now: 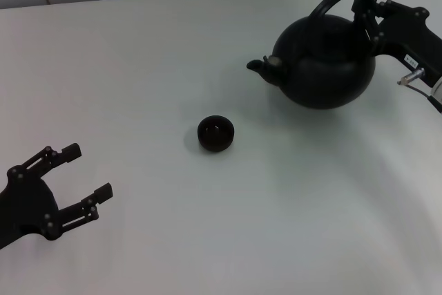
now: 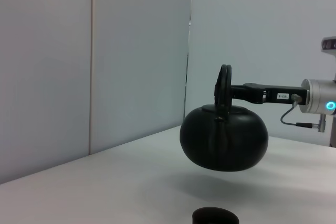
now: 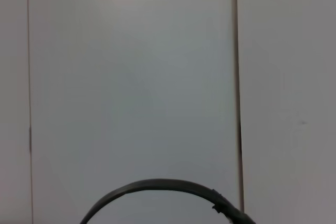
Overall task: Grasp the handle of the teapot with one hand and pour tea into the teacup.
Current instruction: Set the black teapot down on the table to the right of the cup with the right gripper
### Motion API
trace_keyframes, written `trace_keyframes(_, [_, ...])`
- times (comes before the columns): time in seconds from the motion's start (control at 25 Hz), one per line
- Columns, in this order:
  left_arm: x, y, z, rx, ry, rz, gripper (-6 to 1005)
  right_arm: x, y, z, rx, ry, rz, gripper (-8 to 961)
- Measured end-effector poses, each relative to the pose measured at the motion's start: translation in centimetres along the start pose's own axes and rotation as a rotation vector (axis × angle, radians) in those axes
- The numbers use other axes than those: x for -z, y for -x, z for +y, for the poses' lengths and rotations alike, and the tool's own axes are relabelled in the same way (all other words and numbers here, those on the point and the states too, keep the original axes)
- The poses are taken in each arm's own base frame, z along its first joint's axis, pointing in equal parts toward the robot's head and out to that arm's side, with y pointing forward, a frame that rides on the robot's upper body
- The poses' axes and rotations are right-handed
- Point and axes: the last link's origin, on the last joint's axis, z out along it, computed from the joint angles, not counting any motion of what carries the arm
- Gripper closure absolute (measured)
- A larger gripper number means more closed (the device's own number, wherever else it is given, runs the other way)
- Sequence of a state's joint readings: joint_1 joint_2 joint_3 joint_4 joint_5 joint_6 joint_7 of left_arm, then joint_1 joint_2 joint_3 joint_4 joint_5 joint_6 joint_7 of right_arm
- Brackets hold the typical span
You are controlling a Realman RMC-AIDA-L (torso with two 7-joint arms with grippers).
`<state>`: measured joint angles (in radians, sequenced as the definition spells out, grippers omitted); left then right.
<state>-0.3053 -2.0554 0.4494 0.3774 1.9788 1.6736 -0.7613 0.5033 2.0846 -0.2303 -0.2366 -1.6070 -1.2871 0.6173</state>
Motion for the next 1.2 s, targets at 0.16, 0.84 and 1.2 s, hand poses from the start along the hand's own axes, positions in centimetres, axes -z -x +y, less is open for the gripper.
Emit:
trace_keyframes(0.16, [0.0, 0.0, 0.0, 0.000, 0.000, 0.000, 135, 0.2, -0.5, 0.2, -0.001, -0.006, 0.012, 873])
trace_keyframes(0.84, [0.1, 0.1, 0.2, -0.001, 0.001, 0.003, 136, 1.4, -1.8, 0.9, 0.009, -0.039, 0.029, 849])
trace_keyframes(1.2, [0.2, 0.1, 0.4, 0.004, 0.004, 0.008, 136, 1.9, -2.2, 1.2, -0.017, -0.042, 0.040, 836])
